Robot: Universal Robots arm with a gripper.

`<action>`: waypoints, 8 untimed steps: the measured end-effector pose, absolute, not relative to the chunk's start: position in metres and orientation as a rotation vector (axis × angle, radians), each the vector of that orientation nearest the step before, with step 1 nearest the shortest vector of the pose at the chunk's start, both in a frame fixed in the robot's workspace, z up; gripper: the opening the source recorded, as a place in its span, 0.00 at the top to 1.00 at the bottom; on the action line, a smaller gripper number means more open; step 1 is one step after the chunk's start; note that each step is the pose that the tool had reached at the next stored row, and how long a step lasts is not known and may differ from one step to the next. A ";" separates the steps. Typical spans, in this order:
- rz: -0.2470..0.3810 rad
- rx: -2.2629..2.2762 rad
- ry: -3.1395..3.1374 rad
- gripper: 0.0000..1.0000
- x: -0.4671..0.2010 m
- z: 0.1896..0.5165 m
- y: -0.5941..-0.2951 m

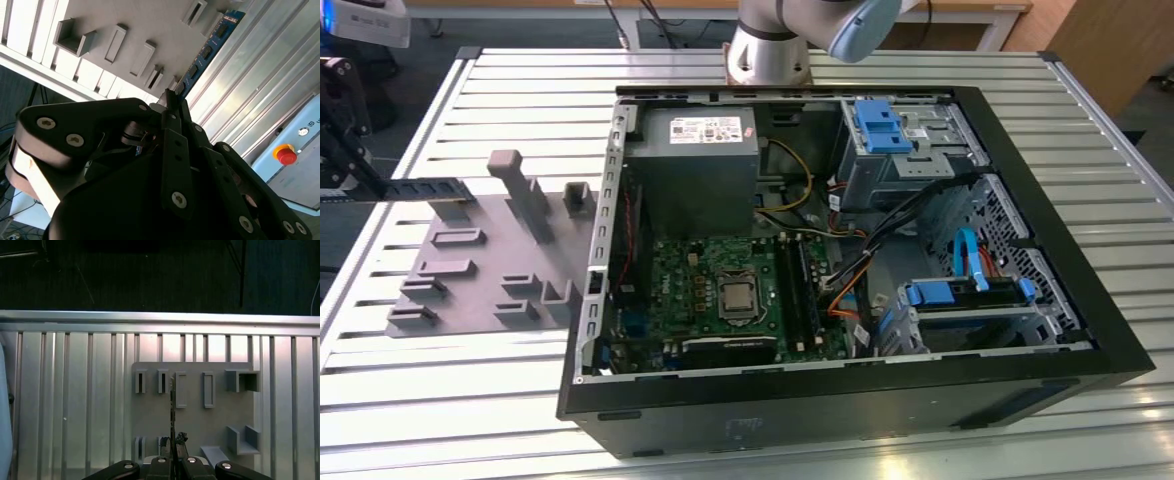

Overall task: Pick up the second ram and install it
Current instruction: 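Pick up the second ram and move it above second insertion slot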

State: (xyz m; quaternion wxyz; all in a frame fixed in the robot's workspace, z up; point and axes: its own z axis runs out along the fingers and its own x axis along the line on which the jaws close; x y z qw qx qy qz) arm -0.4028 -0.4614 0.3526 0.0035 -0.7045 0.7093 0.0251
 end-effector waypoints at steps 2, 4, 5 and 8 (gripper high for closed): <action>0.079 -2.208 2.223 0.86 -0.403 0.354 -0.461; 0.079 -2.208 2.223 0.86 -0.403 0.355 -0.461; 0.079 -2.208 2.223 0.86 -0.403 0.356 -0.461; 0.079 -2.208 2.223 0.86 -0.403 0.358 -0.461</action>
